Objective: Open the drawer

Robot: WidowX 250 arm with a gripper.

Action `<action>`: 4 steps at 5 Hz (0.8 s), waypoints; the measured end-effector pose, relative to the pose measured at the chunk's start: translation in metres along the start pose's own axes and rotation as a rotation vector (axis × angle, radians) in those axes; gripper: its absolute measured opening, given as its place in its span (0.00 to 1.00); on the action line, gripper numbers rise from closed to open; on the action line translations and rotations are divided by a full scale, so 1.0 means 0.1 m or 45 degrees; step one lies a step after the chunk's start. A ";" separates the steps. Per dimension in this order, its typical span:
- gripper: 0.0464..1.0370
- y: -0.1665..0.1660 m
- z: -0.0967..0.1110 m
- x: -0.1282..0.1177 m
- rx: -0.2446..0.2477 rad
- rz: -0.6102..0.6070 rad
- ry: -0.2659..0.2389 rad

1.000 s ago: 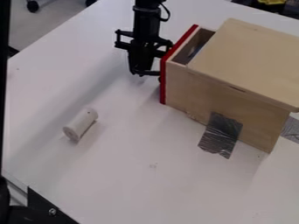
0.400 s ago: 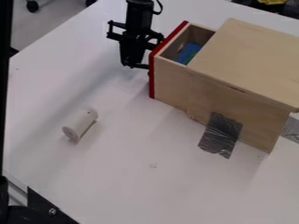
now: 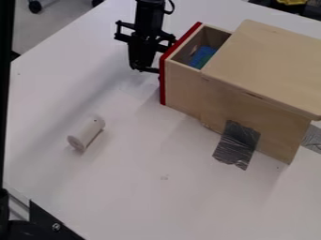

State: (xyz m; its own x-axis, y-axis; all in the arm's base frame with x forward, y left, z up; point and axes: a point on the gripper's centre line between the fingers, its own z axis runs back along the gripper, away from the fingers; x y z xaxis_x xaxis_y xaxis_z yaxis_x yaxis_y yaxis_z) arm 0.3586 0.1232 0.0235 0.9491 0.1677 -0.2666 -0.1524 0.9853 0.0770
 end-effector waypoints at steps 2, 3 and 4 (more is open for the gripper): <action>0.08 0.02 -0.02 0.05 0.003 -0.009 0.024; 0.08 0.04 -0.03 0.05 -0.001 -0.003 0.028; 0.08 0.05 -0.03 0.06 -0.003 -0.012 0.039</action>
State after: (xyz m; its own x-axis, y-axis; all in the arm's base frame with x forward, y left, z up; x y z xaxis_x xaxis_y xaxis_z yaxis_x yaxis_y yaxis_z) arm 0.3624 0.1292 0.0198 0.9417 0.1592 -0.2963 -0.1443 0.9869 0.0719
